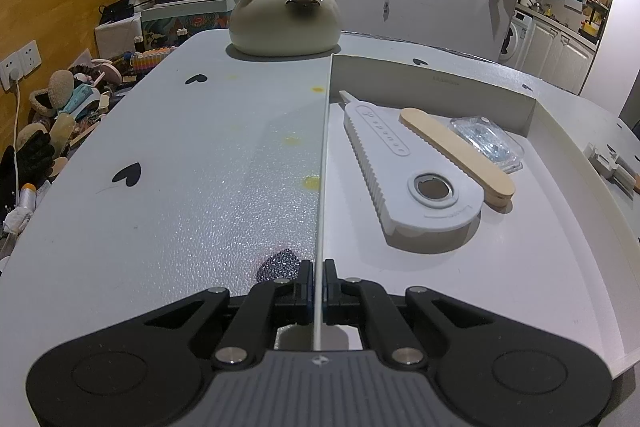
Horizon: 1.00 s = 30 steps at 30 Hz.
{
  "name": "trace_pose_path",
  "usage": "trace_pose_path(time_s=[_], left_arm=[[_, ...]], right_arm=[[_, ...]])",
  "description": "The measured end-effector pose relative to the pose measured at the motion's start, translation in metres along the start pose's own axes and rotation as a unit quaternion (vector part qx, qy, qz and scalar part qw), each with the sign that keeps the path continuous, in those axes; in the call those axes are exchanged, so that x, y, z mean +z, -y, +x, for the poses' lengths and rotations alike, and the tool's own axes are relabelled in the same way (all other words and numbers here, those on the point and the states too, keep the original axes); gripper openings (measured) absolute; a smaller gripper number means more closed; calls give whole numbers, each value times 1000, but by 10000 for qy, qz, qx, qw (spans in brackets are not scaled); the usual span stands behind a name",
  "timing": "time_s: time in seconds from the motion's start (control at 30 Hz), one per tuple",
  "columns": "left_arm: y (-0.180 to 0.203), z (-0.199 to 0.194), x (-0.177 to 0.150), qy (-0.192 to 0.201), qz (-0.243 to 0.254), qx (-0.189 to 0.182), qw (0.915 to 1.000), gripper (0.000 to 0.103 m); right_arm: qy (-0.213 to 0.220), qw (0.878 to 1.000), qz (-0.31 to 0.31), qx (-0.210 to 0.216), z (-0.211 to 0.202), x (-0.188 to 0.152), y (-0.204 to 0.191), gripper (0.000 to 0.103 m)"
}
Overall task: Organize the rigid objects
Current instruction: 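Move the right gripper to the mint-green tape measure and grasp it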
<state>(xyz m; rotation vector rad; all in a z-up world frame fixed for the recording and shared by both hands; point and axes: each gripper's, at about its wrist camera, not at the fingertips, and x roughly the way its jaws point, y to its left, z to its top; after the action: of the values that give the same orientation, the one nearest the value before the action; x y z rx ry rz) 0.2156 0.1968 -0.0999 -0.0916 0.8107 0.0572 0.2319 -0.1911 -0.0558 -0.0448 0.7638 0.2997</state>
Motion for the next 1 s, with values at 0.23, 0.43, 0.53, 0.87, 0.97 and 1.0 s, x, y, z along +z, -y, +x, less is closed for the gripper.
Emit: trace_pose_path(time_s=[0.23,0.43,0.53,0.87,0.97,1.0], left_arm=[[0,0,0,7,6,1,10000,3],[0,0,0,15,28,4,10000,3],[0,0,0,19,26,6,10000,3],[0,0,0,20,25,4,10000,3],[0,0,0,21,25,3,10000,3],[0,0,0,21,29,5,10000,3]], right_arm=[[87,9945,808,-655,-20,-47,34,103],[142,9868,1146,-1137,-32,-77,51,103],[123,9836,1279,-1263,-34,-90,56,103],[56,9866,1219,-1082,-18,-105,41,92],[135,9862,1136,-1198,-16,-103,39,87],[162,9860,1139,-1209,-15,-103,40,85]])
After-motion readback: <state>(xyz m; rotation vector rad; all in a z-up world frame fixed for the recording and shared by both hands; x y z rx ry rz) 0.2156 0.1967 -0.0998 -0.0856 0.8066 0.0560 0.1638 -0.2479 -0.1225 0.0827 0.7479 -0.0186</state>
